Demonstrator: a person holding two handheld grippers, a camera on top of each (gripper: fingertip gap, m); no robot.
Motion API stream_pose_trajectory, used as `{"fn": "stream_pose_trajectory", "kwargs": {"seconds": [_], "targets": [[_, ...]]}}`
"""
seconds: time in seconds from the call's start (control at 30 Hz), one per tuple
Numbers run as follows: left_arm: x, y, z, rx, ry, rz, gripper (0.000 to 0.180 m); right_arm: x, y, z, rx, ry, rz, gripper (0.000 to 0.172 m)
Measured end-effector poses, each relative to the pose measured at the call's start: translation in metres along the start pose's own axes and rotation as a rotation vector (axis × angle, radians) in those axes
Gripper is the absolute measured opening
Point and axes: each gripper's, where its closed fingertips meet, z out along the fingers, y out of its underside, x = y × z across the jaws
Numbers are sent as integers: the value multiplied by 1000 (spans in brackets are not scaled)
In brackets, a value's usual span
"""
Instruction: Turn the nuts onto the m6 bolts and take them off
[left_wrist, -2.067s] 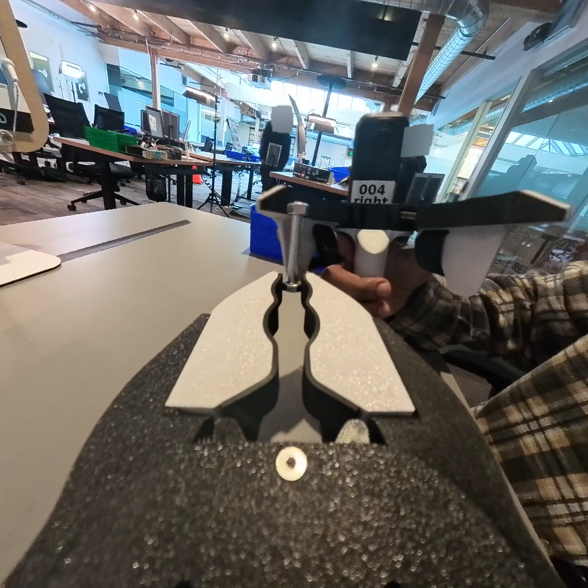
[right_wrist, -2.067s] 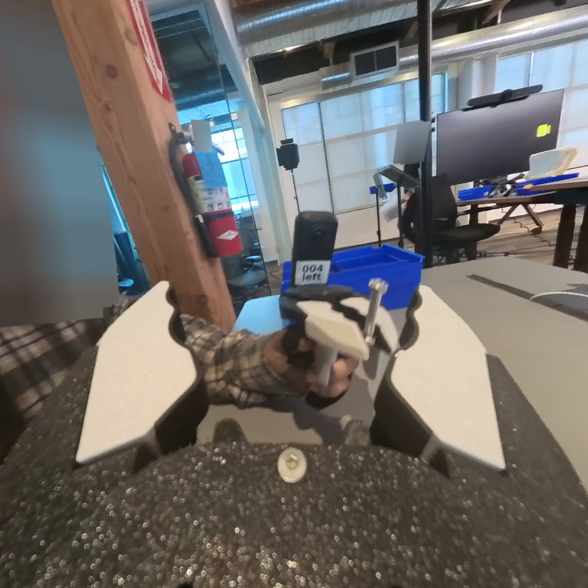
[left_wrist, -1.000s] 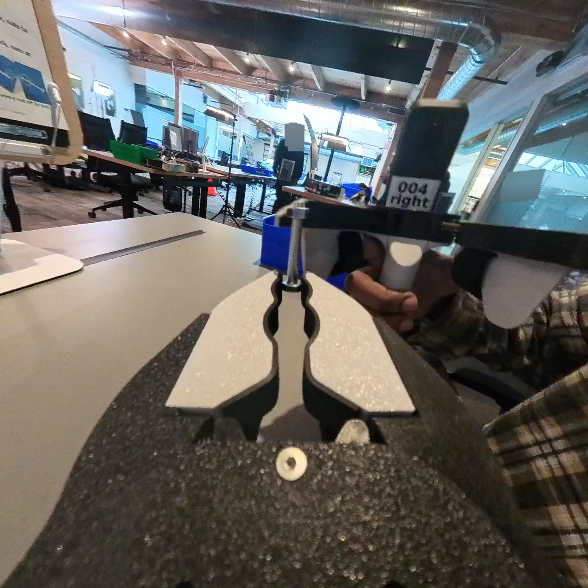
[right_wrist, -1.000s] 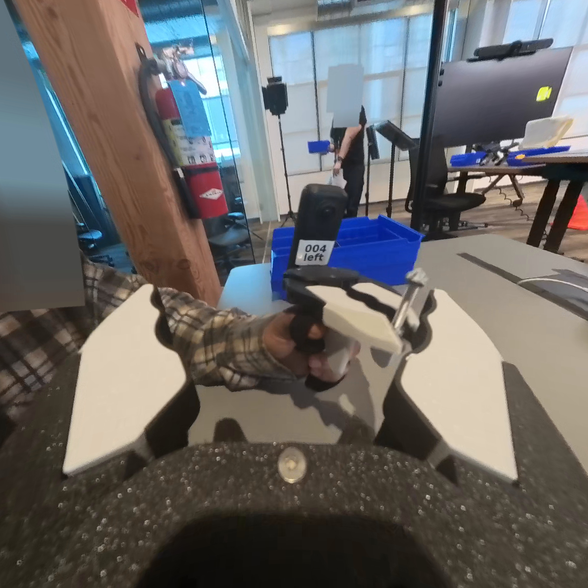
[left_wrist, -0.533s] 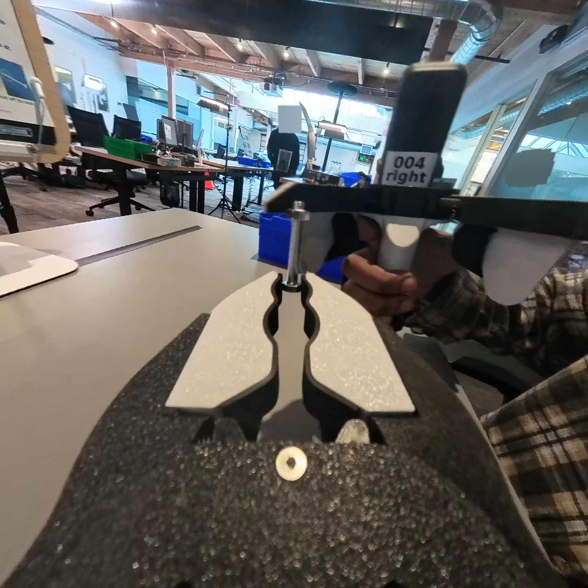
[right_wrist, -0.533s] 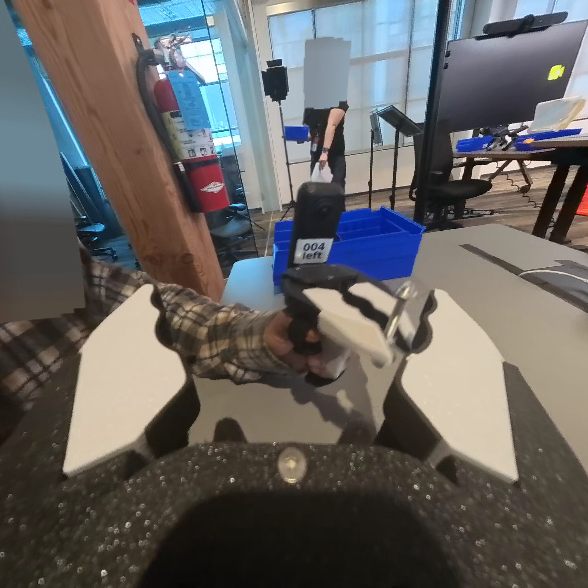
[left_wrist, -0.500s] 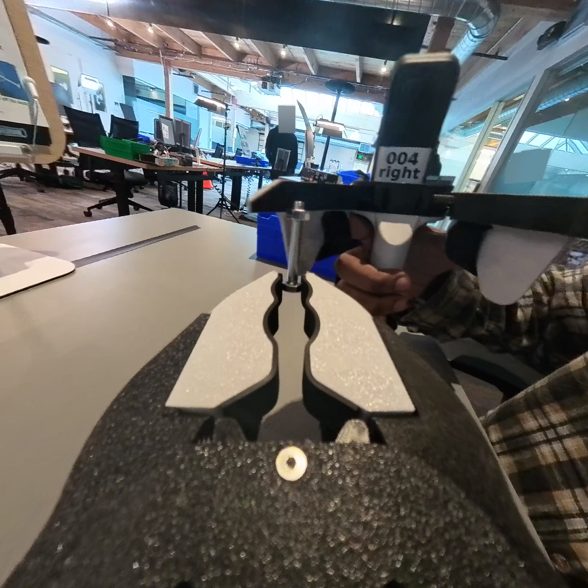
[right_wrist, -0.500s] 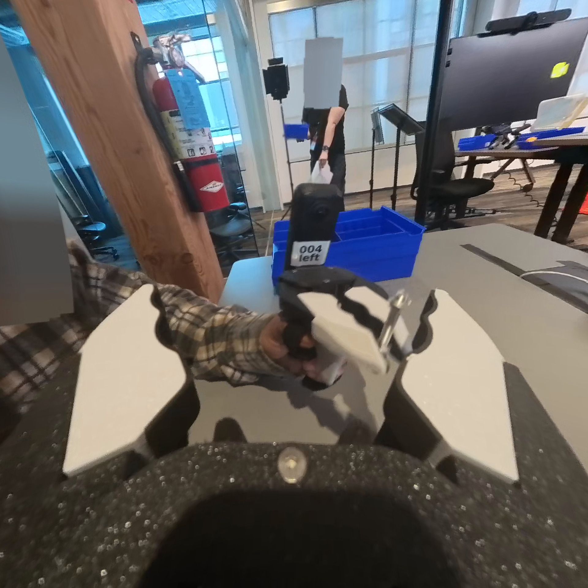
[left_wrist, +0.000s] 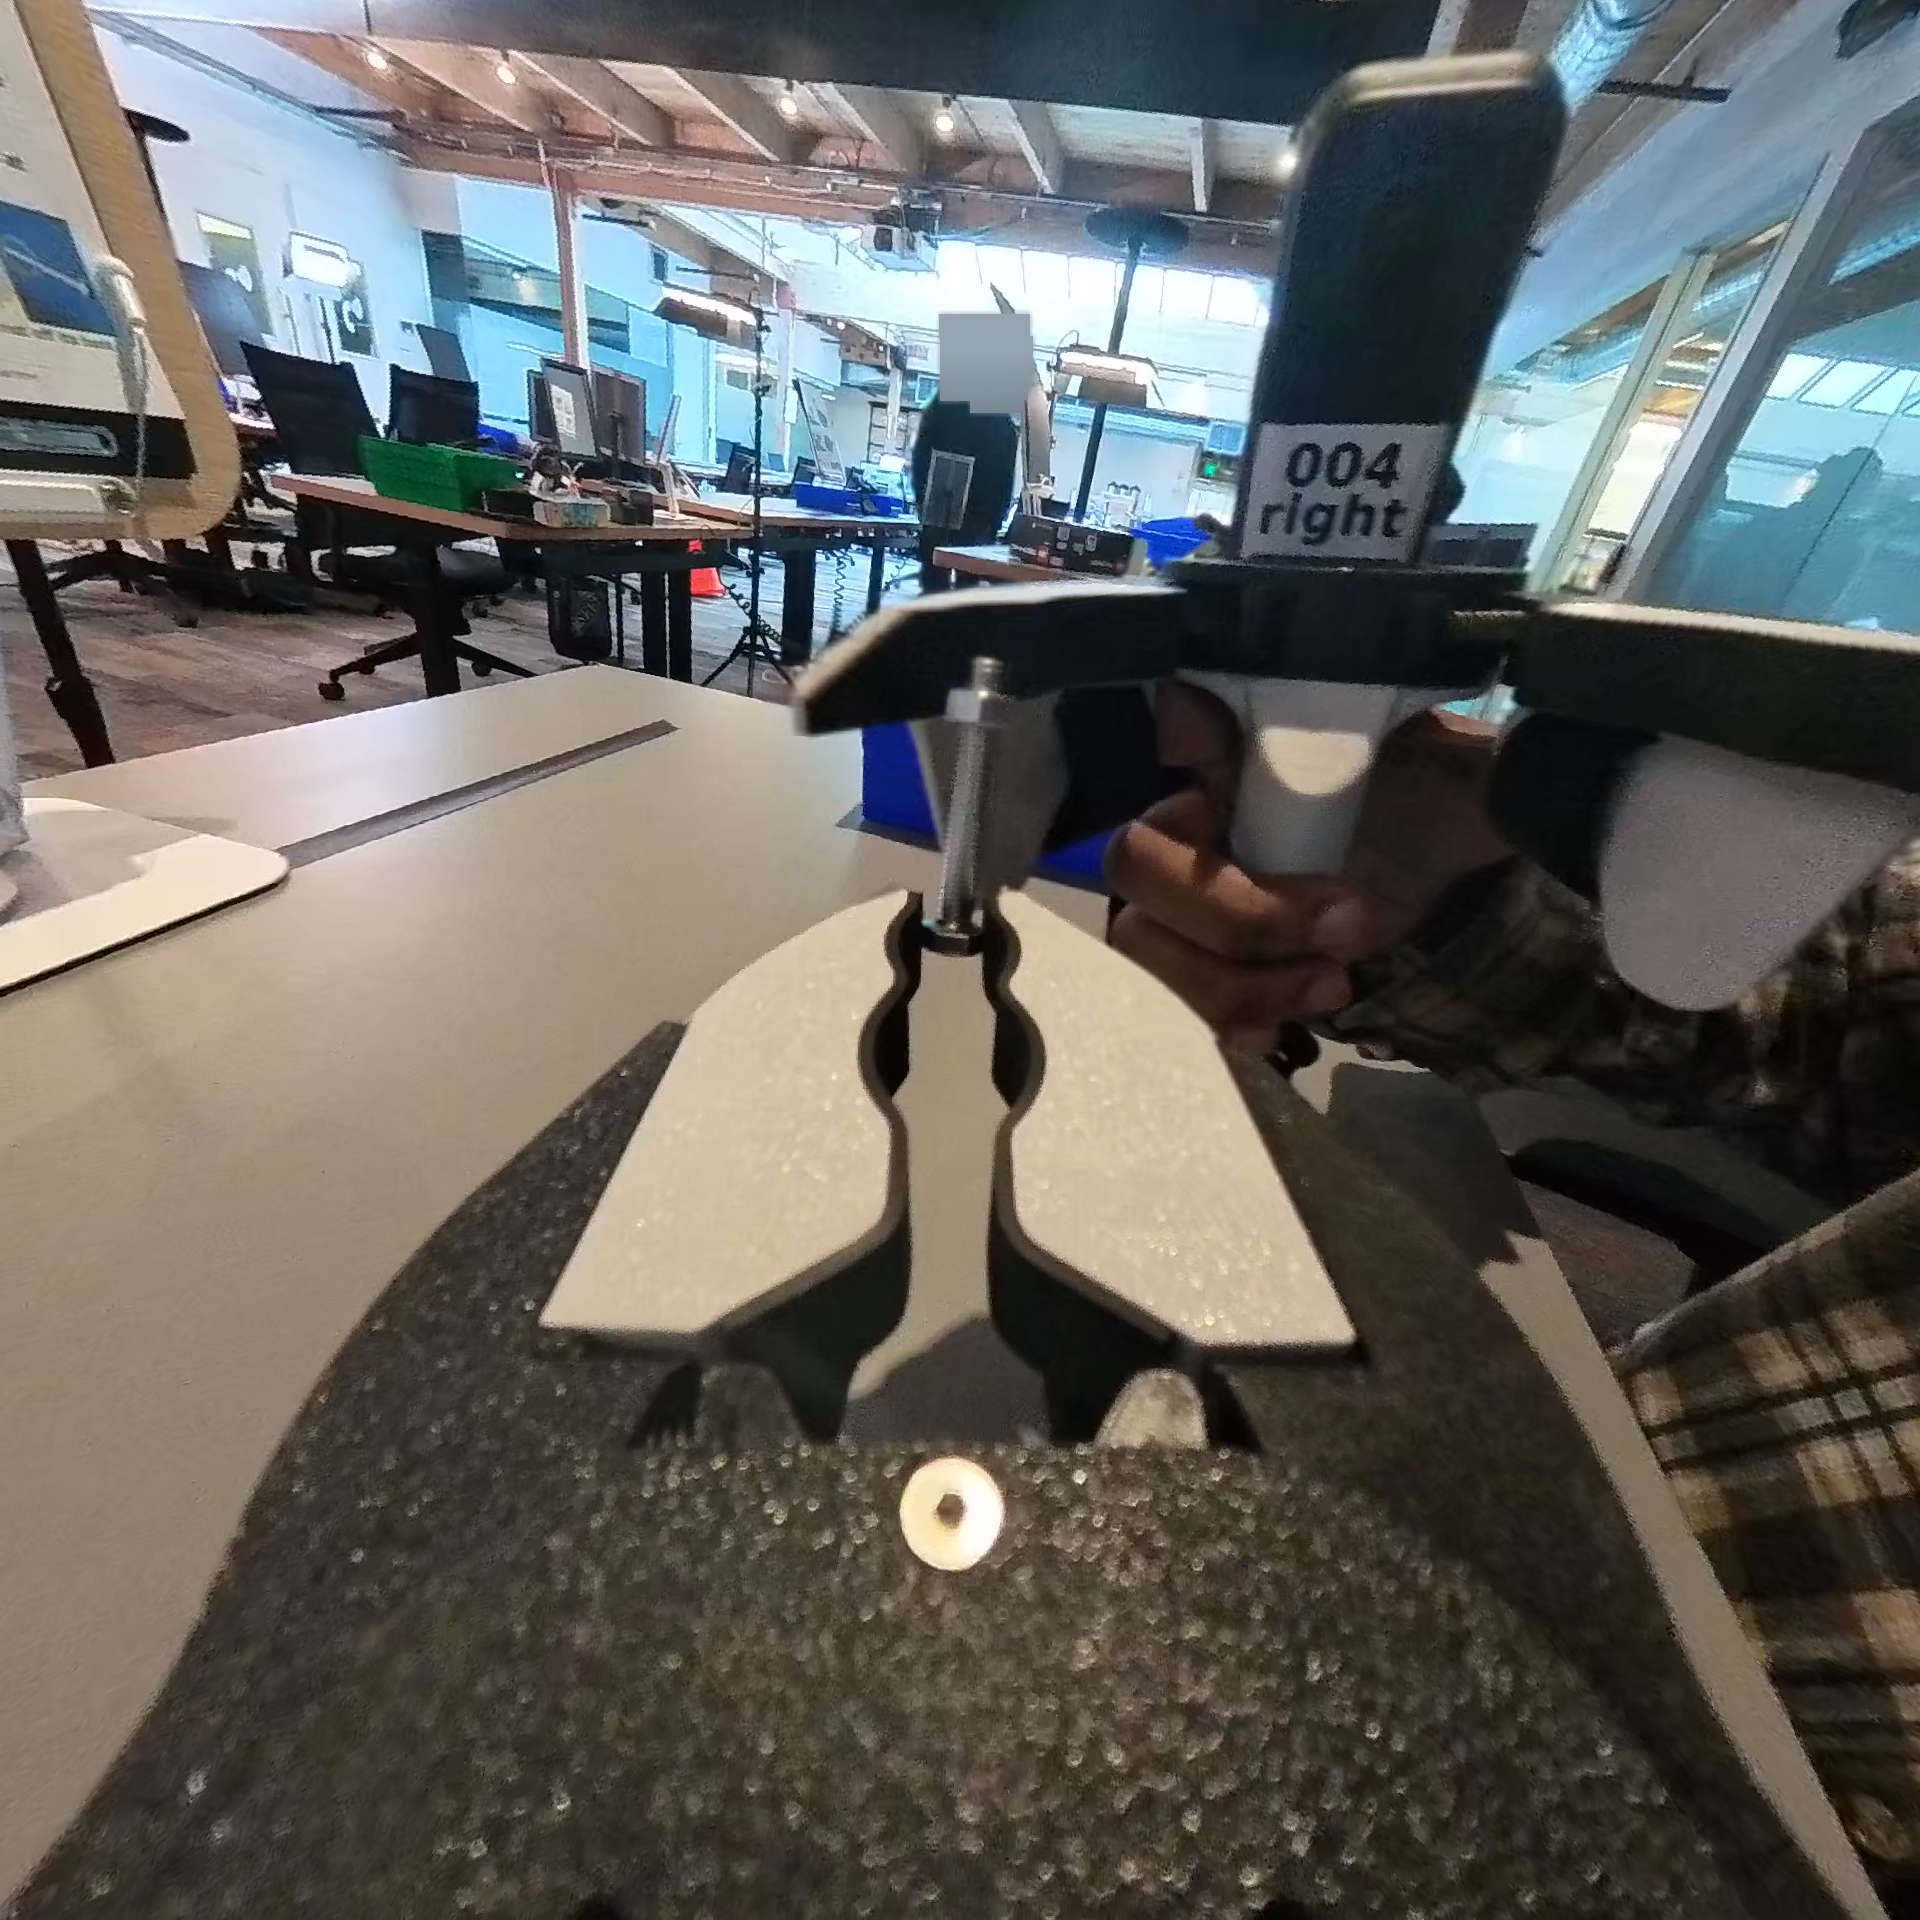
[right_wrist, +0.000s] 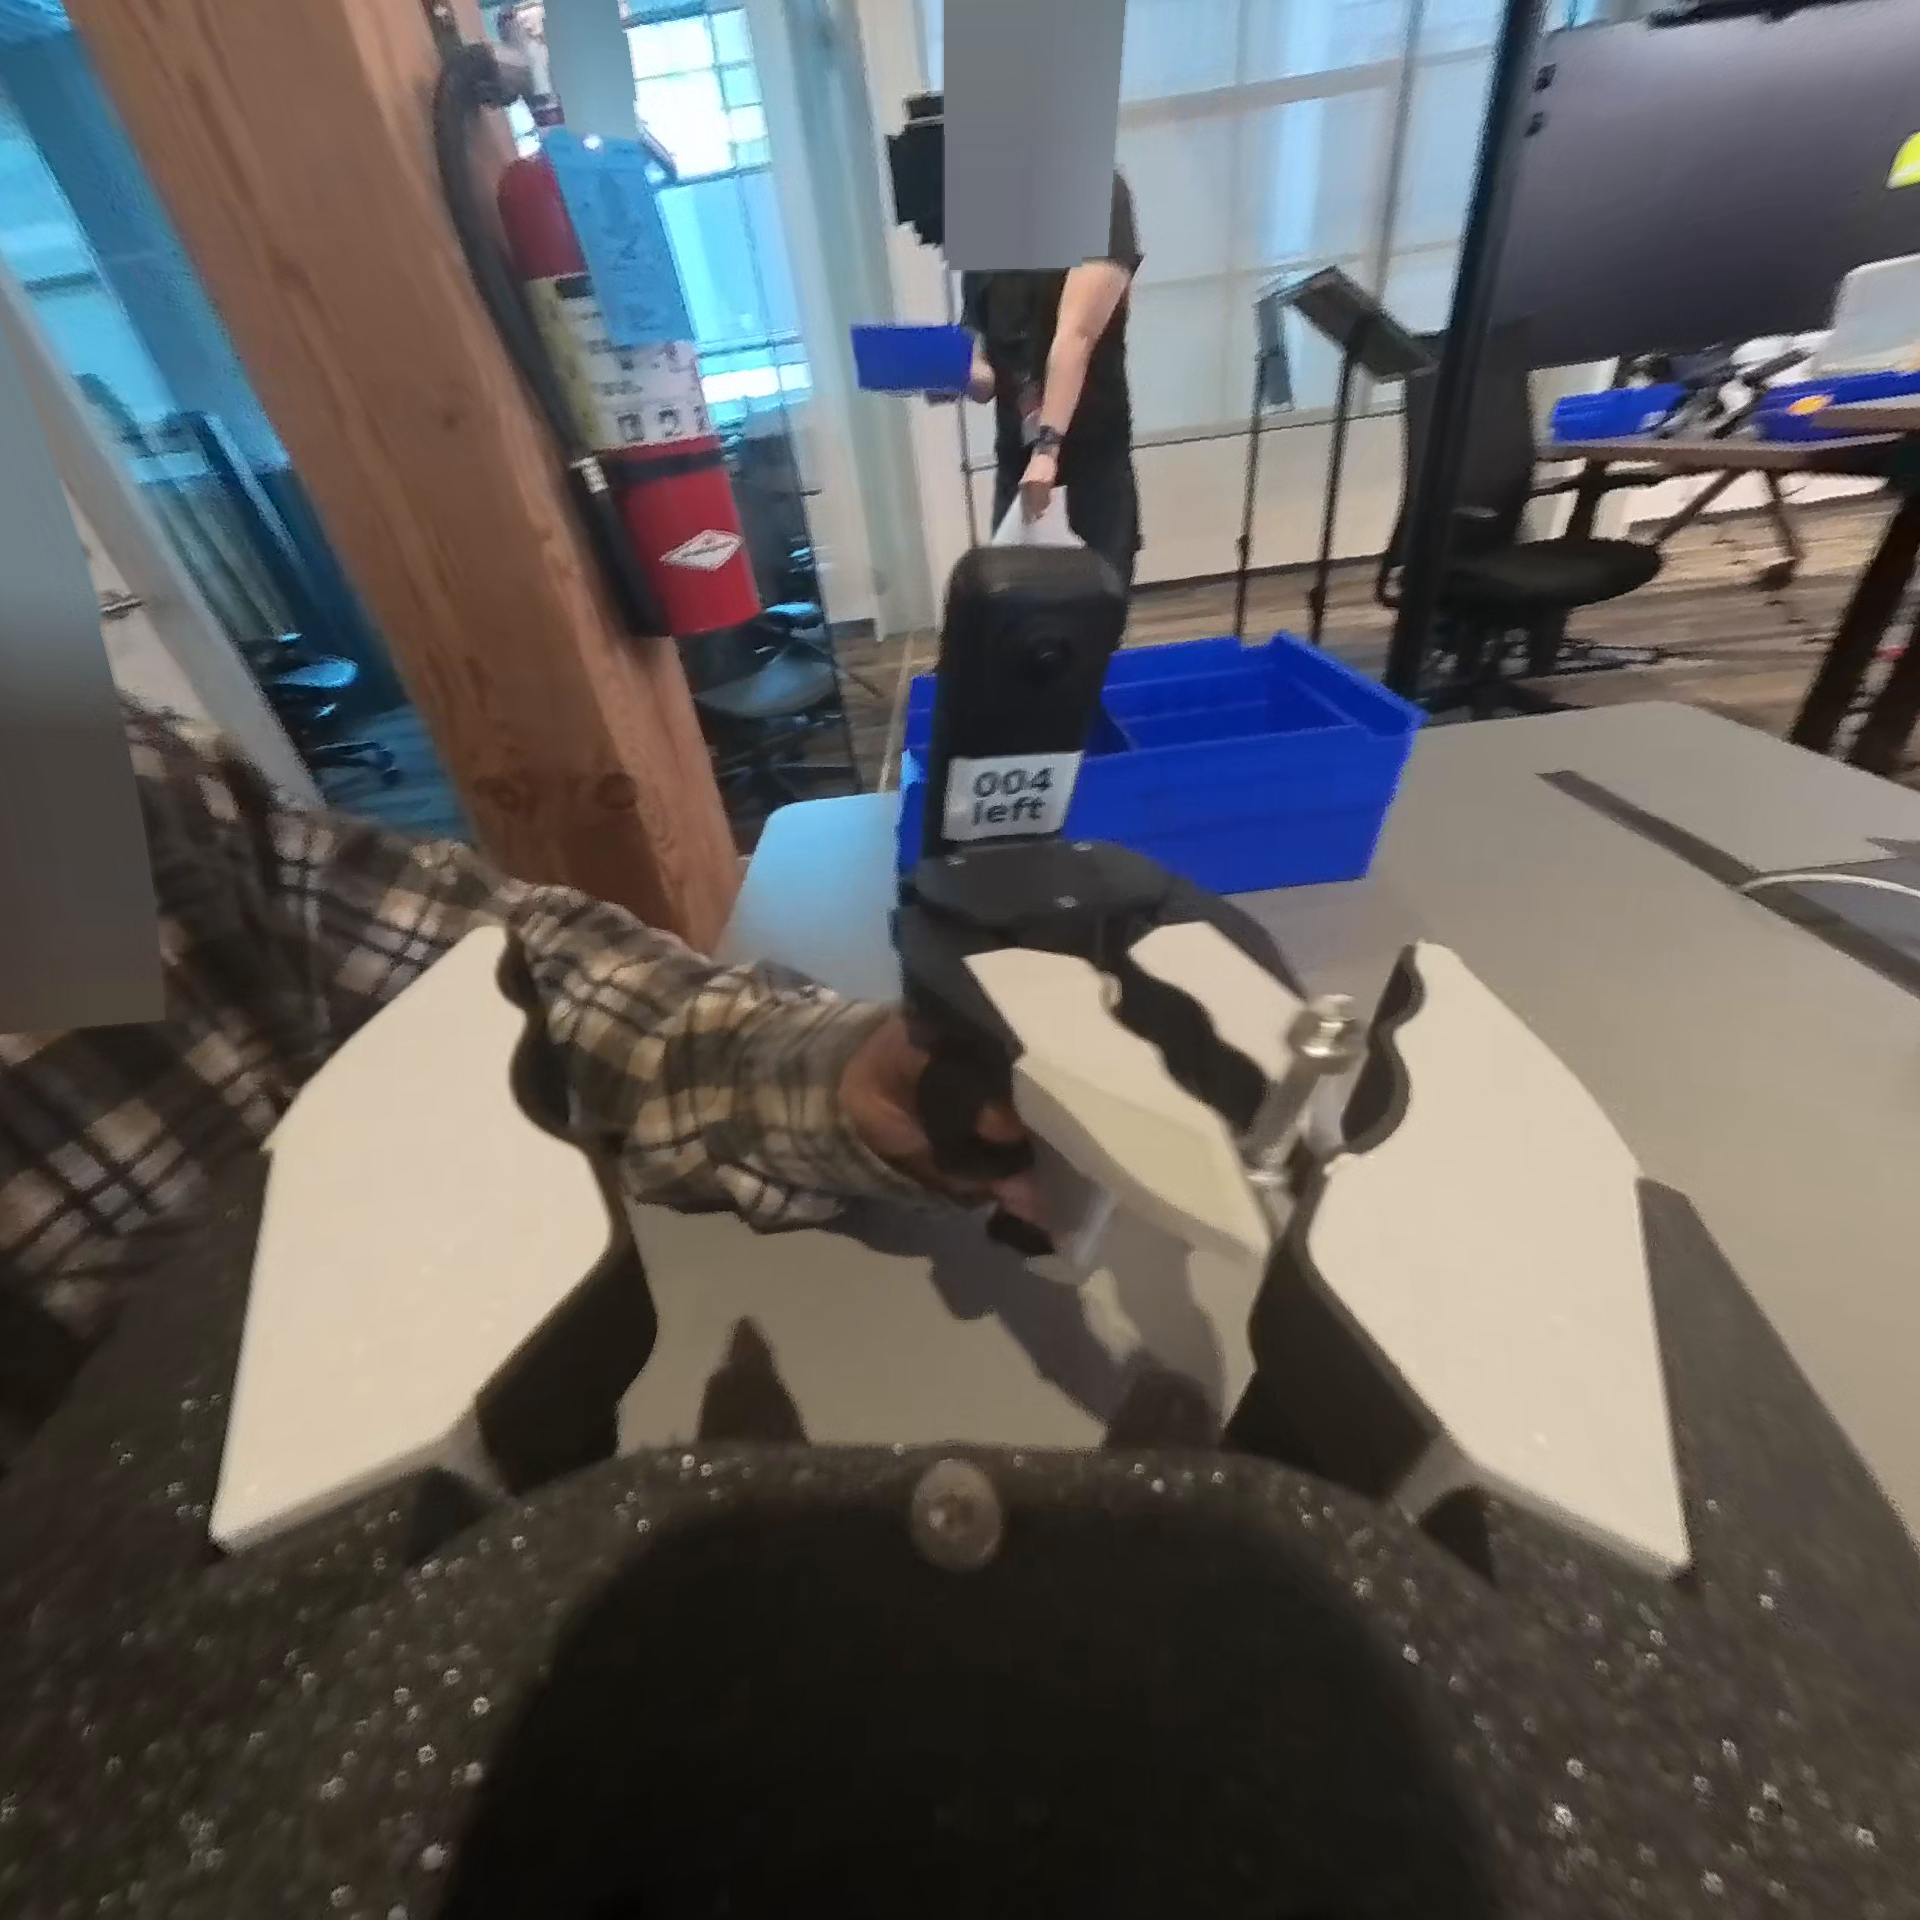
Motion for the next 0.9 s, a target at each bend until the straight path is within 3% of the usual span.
{"fn": "stream_pose_trajectory", "kwargs": {"seconds": [0.2,0.4,0.57,0.77,0.9], "targets": [[-7,-6,-6,25,-14,-14,10,-9,1,-16,14,47,-18,145],[-2,-3,-2,9,-6,-5,10,-3,-2,-1,6,-11,24,146],[-7,-7,-6,26,-15,-14,10,-12,1,-20,5,34,-3,145],[1,-1,0,4,6,-3,10,-2,1,-3,-12,-14,23,145],[-6,-6,-6,21,-15,-13,10,-15,6,-17,-20,7,-11,144]]}}
